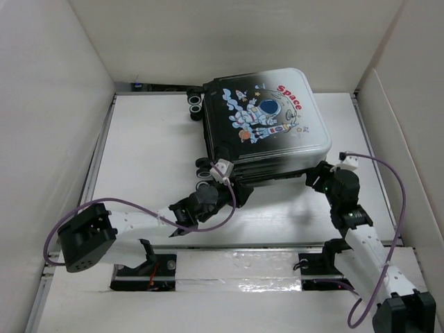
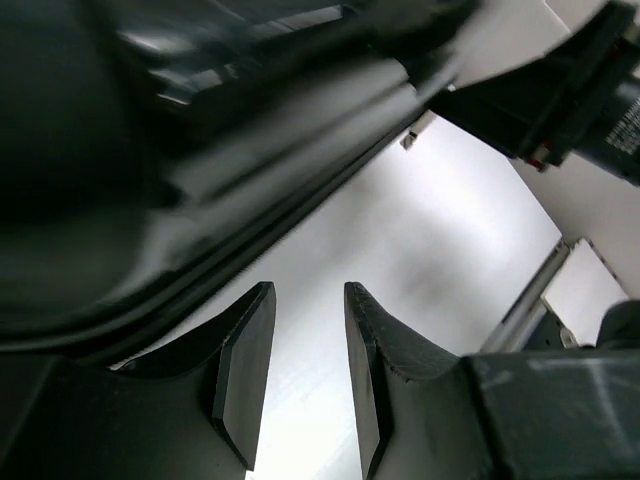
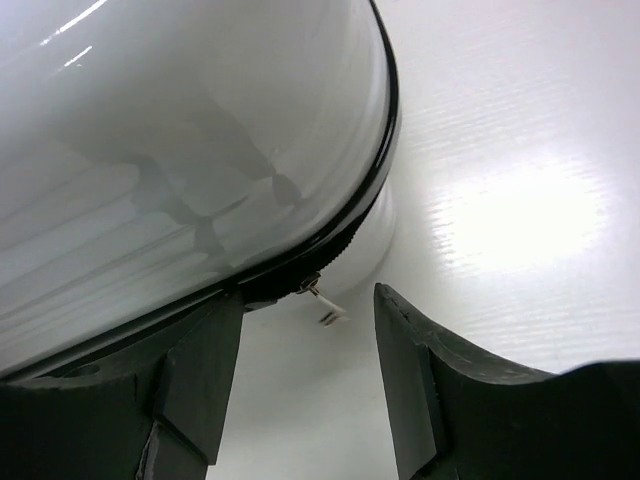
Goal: Pack the luggage
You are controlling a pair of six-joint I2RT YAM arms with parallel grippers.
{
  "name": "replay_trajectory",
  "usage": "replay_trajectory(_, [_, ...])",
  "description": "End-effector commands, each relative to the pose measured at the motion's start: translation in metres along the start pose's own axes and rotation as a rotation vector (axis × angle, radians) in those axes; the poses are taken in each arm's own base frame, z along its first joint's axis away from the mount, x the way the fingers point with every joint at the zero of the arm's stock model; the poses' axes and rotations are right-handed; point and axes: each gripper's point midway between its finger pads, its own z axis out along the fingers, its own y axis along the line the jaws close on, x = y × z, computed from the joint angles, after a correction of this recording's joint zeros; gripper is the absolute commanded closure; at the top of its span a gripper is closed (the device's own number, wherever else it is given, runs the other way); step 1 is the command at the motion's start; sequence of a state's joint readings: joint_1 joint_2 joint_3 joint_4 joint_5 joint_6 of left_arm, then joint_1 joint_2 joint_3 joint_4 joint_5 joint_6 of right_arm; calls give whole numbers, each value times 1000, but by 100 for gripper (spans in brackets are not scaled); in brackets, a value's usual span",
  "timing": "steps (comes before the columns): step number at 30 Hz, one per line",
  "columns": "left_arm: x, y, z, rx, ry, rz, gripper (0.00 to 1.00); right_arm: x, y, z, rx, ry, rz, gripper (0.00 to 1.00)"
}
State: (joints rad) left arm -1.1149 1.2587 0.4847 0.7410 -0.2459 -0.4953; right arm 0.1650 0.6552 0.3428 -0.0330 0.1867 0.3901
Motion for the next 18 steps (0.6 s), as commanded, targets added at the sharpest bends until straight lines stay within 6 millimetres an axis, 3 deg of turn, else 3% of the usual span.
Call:
replay_trajectory(1, [-31, -5, 10, 68, -60, -68, 69, -32, 27, 5, -209, -89, -45, 39])
replay_trajectory(8, [-19, -7, 11, 114, -28, -82, 70, -43, 40, 16, -313, -125, -69, 53])
replay_trajectory(13, [-13, -10, 14, 134, -10, -86, 72, -23, 37, 20, -317, -57, -49, 53])
replay_trajectory(18, [-19, -3, 16, 101, -31, -84, 72, -17, 30, 12, -303, -121, 21, 50])
